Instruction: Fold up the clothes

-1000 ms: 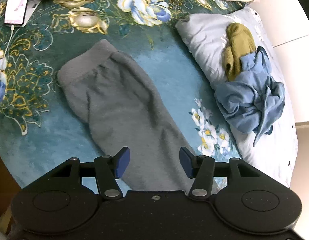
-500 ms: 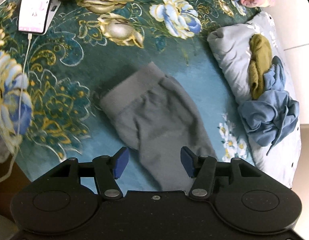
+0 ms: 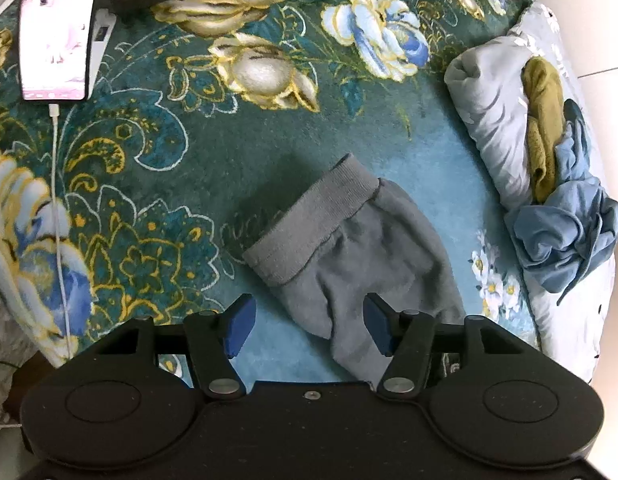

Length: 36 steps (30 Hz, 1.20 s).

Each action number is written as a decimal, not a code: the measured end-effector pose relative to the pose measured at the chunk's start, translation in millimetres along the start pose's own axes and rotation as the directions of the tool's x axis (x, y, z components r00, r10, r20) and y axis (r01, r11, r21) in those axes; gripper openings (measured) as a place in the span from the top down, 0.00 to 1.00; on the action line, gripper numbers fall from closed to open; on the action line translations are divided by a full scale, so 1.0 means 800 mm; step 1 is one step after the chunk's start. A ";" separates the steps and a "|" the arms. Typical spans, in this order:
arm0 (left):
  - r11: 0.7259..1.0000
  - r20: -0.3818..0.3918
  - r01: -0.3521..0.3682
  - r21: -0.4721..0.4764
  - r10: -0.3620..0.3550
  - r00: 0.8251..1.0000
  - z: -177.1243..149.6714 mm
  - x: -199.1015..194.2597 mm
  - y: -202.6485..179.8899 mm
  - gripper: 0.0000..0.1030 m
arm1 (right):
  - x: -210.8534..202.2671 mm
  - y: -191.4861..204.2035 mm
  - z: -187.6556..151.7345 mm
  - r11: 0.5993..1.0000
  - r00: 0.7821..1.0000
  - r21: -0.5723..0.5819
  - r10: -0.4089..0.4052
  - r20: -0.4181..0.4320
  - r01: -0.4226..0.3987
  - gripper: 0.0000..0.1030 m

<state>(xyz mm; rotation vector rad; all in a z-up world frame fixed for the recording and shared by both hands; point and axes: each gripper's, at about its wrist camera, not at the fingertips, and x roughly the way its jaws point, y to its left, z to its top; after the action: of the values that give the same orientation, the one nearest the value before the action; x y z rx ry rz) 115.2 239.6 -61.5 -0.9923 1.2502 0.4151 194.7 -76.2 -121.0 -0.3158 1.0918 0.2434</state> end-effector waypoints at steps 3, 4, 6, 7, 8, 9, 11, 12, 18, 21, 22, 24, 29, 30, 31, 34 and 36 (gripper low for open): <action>1.000 -0.022 -0.007 -0.002 0.007 1.000 0.000 0.014 0.001 0.42 | -0.002 0.002 -0.002 0.999 0.999 0.007 0.033 -0.008 -0.033 0.74; 1.000 -0.030 -0.010 -0.002 0.010 0.999 -0.002 0.018 0.001 0.42 | -0.003 0.002 -0.003 0.999 0.999 0.003 0.039 -0.007 -0.039 0.74; 1.000 -0.048 -0.015 0.002 0.015 0.999 -0.006 0.025 0.001 0.42 | -0.004 0.000 -0.005 0.999 0.999 -0.008 0.050 -0.004 -0.050 0.74; 1.000 -0.056 -0.017 0.005 0.017 0.998 -0.008 0.029 0.001 0.42 | -0.004 -0.002 -0.005 0.998 0.999 -0.011 0.054 -0.005 -0.054 0.74; 1.000 -0.063 -0.019 0.007 0.019 0.998 -0.010 0.031 0.001 0.42 | -0.005 -0.003 -0.006 0.999 0.999 -0.012 0.053 -0.001 -0.053 0.74; 1.000 -0.069 -0.020 0.010 0.021 0.997 -0.012 0.033 0.002 0.42 | -0.006 -0.004 -0.005 0.999 0.999 -0.016 0.048 0.005 -0.048 0.73; 1.000 -0.074 -0.021 0.009 0.022 0.997 -0.013 0.033 0.004 0.42 | -0.004 -0.006 -0.003 0.998 0.999 -0.018 0.052 0.006 -0.052 0.74; 1.000 -0.073 -0.020 0.007 0.021 0.997 -0.014 0.033 0.006 0.42 | -0.002 -0.006 -0.001 0.998 0.998 -0.012 0.059 0.002 -0.059 0.81; 1.000 -0.053 -0.017 -0.022 0.016 0.998 -0.011 0.031 0.020 0.40 | -0.030 -0.002 0.016 0.994 0.991 -0.011 0.105 0.081 -0.105 0.87; 0.999 -0.055 -0.021 -0.045 0.019 0.998 -0.012 0.035 0.027 0.40 | -0.029 0.017 0.023 0.990 0.989 -0.059 0.132 0.066 -0.128 0.87; 0.999 -0.057 -0.021 -0.045 0.018 0.998 -0.013 0.036 0.027 0.40 | -0.025 0.024 0.024 0.989 0.990 -0.079 0.131 0.052 -0.126 0.87; 0.999 -0.059 -0.017 -0.039 0.015 0.998 -0.013 0.037 0.027 0.39 | -0.012 0.033 0.022 0.990 0.993 -0.087 0.116 0.010 -0.115 0.82; 0.999 -0.043 -0.003 -0.052 0.000 0.999 -0.012 0.038 0.034 0.36 | -0.010 0.037 0.016 0.981 0.987 -0.110 0.161 -0.013 -0.161 0.68; 0.998 -0.038 0.007 -0.062 -0.009 0.999 -0.012 0.039 0.036 0.36 | -0.015 0.036 0.016 0.976 0.983 -0.118 0.183 -0.010 -0.183 0.63; 0.997 -0.033 0.017 -0.072 -0.020 0.999 -0.011 0.040 0.038 0.35 | -0.022 0.035 0.015 0.971 0.978 -0.123 0.208 -0.006 -0.207 0.62; 0.993 -0.015 0.071 -0.098 -0.073 0.997 -0.011 0.053 0.043 0.33 | -0.047 0.027 0.012 0.970 0.976 -0.116 0.217 0.019 -0.213 0.50; 0.982 0.020 0.129 -0.135 -0.127 0.992 -0.012 0.067 0.050 0.33 | -0.062 0.013 0.009 0.976 0.979 -0.084 0.204 0.021 -0.202 0.49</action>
<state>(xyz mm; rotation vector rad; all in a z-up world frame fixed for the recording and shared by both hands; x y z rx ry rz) 96.2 240.6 -126.6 -1.1786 1.1522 0.4090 175.0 -65.5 -75.3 -0.2726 1.0874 0.4745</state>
